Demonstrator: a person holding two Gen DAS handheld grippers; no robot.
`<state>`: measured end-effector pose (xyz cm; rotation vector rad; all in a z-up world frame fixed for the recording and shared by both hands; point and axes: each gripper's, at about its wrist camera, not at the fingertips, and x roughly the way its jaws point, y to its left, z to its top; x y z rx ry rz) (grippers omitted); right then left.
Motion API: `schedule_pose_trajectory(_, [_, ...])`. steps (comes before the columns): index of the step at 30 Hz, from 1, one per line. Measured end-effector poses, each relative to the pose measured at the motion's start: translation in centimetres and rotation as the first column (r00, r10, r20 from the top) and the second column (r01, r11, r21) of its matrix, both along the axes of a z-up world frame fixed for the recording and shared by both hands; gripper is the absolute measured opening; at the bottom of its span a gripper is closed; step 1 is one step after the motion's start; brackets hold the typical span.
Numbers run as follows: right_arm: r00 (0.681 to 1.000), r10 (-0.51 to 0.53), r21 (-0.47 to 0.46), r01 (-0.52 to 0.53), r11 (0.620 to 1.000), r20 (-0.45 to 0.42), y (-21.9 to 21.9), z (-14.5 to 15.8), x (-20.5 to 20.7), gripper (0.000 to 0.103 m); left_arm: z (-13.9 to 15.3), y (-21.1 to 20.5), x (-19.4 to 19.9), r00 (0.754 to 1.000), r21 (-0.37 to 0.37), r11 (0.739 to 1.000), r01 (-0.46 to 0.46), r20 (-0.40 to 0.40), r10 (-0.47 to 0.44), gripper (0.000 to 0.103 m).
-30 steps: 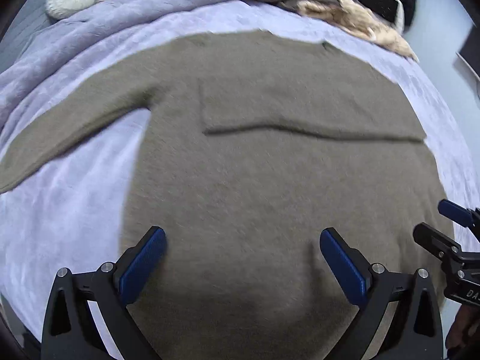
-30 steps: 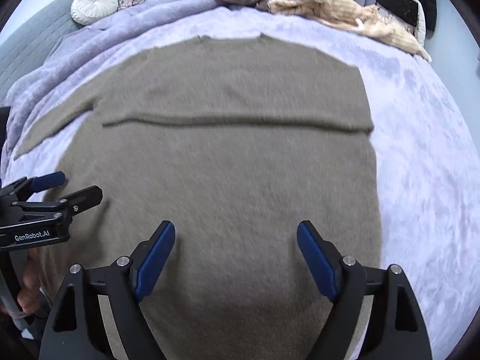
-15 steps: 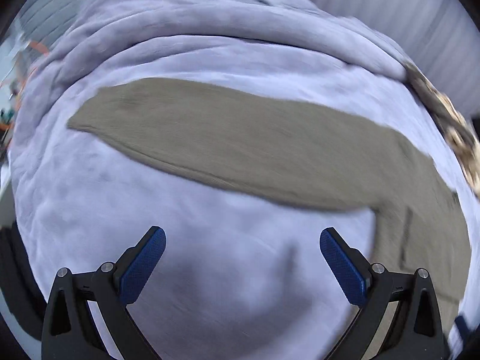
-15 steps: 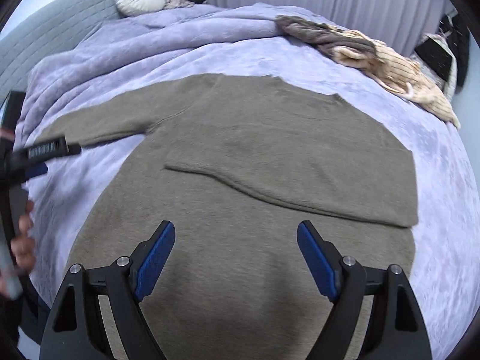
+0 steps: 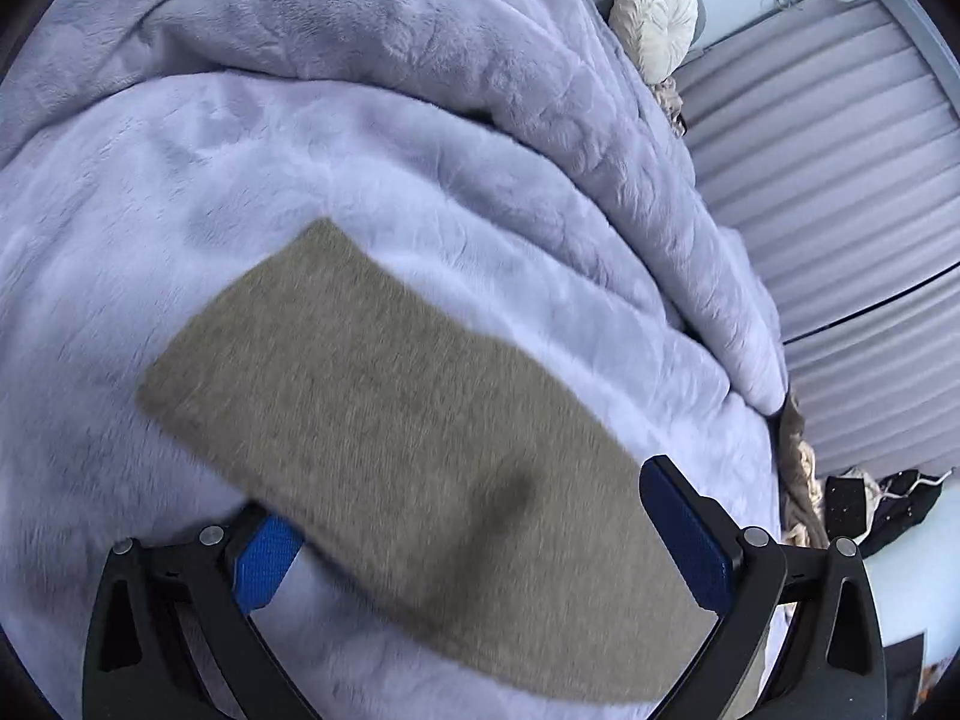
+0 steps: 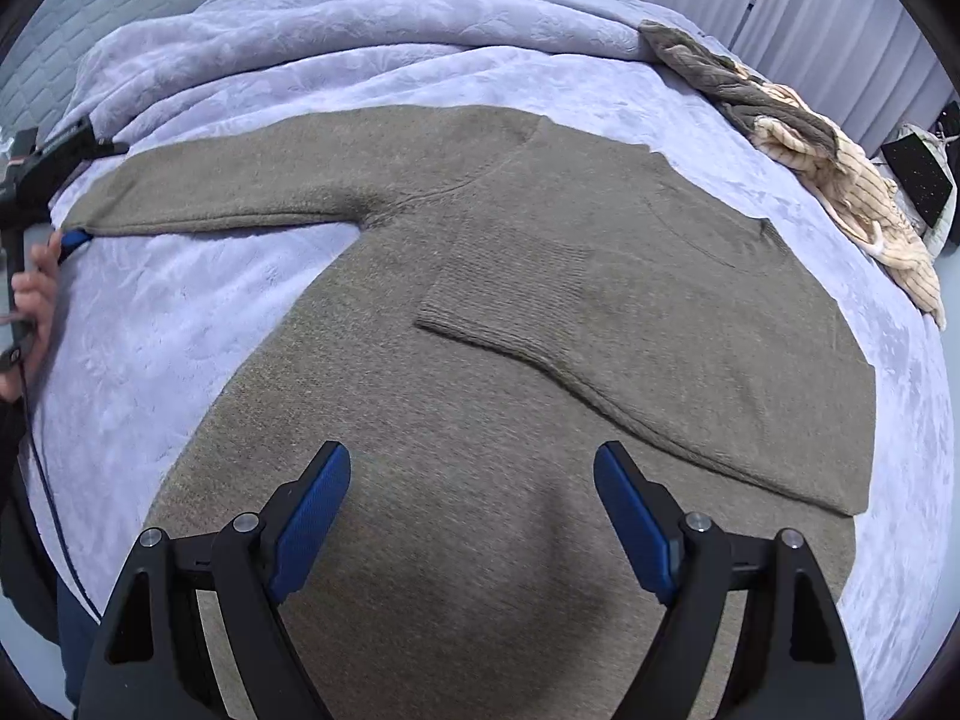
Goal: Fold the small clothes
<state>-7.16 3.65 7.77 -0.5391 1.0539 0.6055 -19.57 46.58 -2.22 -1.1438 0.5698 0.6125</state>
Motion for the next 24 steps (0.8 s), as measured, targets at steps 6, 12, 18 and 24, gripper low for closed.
schedule_pose_trajectory(6, [1.0, 0.016, -0.007, -0.016, 1.0, -0.021, 2.1, -0.6, 0.6, 0.086, -0.4, 0.8, 1.6, 0.999, 0.014, 0.999, 0.036, 0.004, -0.036, 0.014])
schedule_pose_trajectory(12, [1.0, 0.002, 0.027, -0.002, 1.0, -0.023, 4.6, -0.2, 3.7, 0.086, 1.1, 0.5, 0.6, 1.0, 0.087, 0.996, 0.024, -0.011, -0.023, 0.006])
schedule_pose_trajectory(18, [0.997, -0.072, 0.082, 0.074, 0.994, -0.032, 9.0, -0.5, 8.9, 0.086, 4.6, -2.2, 1.7, 0.981, 0.274, 0.958, 0.08, -0.193, -0.027, 0.006])
schedule_pose_trajectory(24, [0.981, -0.18, 0.024, 0.182, 0.983, -0.07, 13.6, -3.8, 12.8, 0.086, 6.2, -2.4, 1.6, 0.977, 0.295, 0.951, 0.093, -0.209, -0.031, 0.006])
